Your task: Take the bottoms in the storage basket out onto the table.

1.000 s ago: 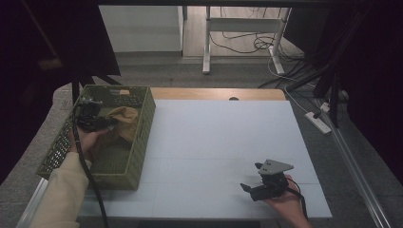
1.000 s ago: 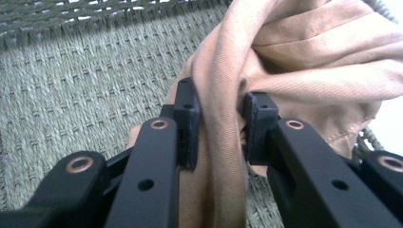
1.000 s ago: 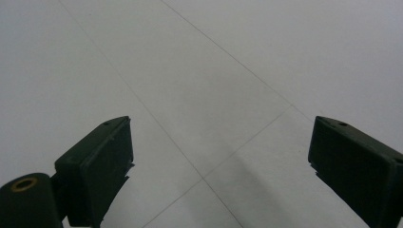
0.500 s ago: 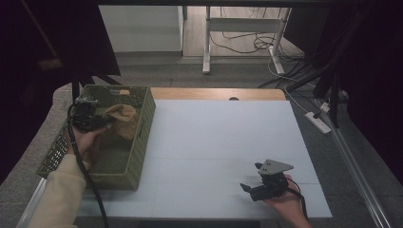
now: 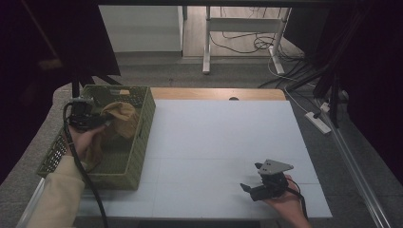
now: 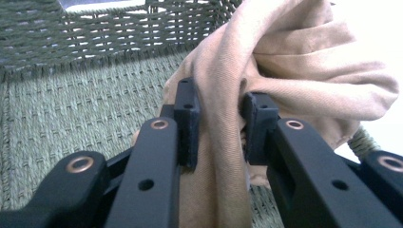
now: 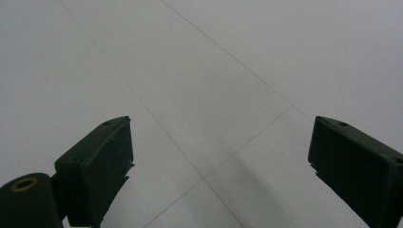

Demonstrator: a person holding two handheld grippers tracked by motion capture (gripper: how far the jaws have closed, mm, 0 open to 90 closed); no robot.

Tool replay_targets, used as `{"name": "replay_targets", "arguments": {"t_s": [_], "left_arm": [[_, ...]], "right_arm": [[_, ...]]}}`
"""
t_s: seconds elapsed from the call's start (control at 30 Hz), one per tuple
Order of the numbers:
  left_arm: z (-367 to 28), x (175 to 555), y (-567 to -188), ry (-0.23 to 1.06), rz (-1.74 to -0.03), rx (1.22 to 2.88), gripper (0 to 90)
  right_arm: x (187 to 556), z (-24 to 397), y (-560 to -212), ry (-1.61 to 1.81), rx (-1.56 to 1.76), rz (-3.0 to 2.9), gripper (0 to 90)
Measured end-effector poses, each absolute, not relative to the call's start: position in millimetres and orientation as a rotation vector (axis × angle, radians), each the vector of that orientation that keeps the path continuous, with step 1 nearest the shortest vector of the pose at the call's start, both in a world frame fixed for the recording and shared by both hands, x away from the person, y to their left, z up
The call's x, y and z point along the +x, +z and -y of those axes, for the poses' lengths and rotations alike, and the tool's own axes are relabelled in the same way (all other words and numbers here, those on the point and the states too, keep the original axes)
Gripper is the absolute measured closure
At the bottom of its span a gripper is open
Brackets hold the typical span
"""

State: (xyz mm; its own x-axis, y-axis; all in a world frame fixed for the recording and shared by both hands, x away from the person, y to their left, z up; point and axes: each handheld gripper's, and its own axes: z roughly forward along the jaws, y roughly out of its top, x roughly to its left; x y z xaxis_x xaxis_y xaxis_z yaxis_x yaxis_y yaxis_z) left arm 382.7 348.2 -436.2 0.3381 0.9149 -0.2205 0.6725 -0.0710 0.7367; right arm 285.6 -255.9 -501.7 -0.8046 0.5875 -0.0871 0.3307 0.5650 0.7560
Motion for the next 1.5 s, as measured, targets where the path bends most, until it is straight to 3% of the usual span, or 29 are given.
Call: {"name": "replay_targets", "arguments": {"t_s": [0.57,1.5], "left_arm": [[-344.2,365.7,-411.9,0.492,-1.309,1.723,71.9],[-327.7,349.0,-375.8,0.505,-1.175,1.598,71.9]], "right_arm": [[285.5,255.3,-502.2,1.088,0.753,-2.473,7.5],[285.4,255.3,-502.1,1.082,0.751,-2.472,7.5]]}}
